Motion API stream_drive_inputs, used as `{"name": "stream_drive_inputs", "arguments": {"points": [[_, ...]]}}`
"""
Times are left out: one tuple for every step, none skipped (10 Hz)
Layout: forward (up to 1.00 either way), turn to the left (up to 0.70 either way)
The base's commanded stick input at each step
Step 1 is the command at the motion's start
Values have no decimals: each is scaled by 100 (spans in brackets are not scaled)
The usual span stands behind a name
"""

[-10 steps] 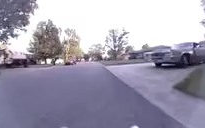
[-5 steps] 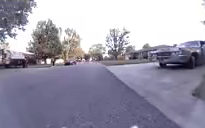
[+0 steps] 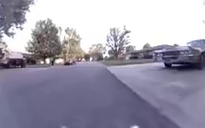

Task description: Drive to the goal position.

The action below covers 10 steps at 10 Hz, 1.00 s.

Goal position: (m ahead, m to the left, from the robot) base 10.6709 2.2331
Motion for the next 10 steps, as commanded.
{"name": "stream_drive_inputs", "arguments": {"points": [[100,0],[100,0],[100,0],[100,0],[100,0],[100,0],[100,0],[100,0],[100,0],[100,0]]}}
